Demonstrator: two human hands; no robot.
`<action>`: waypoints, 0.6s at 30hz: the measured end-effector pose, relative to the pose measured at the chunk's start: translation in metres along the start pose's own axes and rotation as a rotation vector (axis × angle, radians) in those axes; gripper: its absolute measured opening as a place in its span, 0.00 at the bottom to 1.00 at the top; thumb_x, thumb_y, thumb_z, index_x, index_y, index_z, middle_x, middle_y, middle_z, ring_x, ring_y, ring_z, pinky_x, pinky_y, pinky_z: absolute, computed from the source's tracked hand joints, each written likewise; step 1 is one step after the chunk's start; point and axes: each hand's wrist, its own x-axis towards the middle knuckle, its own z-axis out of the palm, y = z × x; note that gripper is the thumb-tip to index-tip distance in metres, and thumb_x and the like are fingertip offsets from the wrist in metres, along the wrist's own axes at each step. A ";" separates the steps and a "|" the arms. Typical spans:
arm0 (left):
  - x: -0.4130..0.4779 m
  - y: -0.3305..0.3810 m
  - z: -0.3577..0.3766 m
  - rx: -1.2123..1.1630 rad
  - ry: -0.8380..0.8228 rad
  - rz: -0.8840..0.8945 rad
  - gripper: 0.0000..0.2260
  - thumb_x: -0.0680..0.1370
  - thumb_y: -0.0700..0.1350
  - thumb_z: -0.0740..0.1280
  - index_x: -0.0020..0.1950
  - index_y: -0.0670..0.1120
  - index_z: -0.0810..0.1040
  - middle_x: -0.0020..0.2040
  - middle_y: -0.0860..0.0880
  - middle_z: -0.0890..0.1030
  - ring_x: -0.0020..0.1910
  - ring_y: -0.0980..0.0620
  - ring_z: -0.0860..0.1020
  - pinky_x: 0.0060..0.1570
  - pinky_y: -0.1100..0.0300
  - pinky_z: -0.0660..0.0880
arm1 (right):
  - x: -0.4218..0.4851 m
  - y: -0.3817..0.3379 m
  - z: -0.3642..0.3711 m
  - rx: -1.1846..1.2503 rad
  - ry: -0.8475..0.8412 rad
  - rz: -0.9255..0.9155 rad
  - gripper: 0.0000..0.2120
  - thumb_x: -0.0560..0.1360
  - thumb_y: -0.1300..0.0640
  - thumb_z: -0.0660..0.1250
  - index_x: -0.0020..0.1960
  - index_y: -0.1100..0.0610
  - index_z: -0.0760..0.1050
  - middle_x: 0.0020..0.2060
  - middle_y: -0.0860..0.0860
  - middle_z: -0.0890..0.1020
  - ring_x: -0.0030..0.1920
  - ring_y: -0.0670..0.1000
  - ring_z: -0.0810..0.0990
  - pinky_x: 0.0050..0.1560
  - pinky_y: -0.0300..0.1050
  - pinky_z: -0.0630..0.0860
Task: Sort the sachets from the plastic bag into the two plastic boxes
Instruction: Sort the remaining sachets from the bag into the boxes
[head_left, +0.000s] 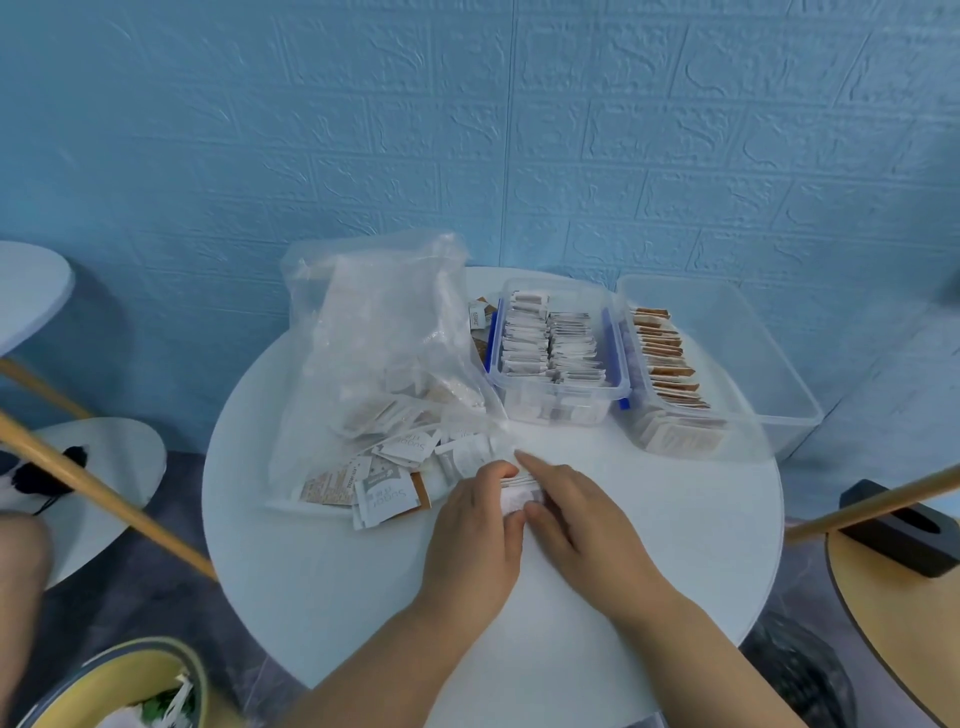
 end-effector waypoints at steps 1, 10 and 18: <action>0.000 -0.001 0.001 -0.004 0.000 -0.012 0.16 0.77 0.41 0.64 0.64 0.44 0.69 0.56 0.46 0.76 0.56 0.48 0.73 0.52 0.63 0.66 | 0.000 0.001 0.001 -0.022 0.000 -0.023 0.20 0.78 0.51 0.56 0.69 0.45 0.64 0.55 0.43 0.77 0.53 0.38 0.71 0.55 0.25 0.63; 0.012 0.002 -0.007 -0.049 -0.037 -0.001 0.13 0.77 0.43 0.64 0.61 0.46 0.68 0.53 0.47 0.75 0.50 0.50 0.74 0.46 0.62 0.70 | 0.014 -0.003 -0.021 0.077 -0.047 0.023 0.13 0.75 0.60 0.65 0.59 0.51 0.74 0.49 0.45 0.77 0.49 0.40 0.75 0.50 0.29 0.70; 0.105 0.051 -0.038 -0.031 0.043 0.188 0.16 0.77 0.39 0.64 0.63 0.40 0.68 0.54 0.40 0.77 0.53 0.42 0.75 0.49 0.53 0.70 | 0.104 -0.016 -0.109 -0.071 -0.075 0.019 0.09 0.72 0.59 0.70 0.46 0.49 0.72 0.36 0.40 0.76 0.35 0.39 0.75 0.39 0.30 0.70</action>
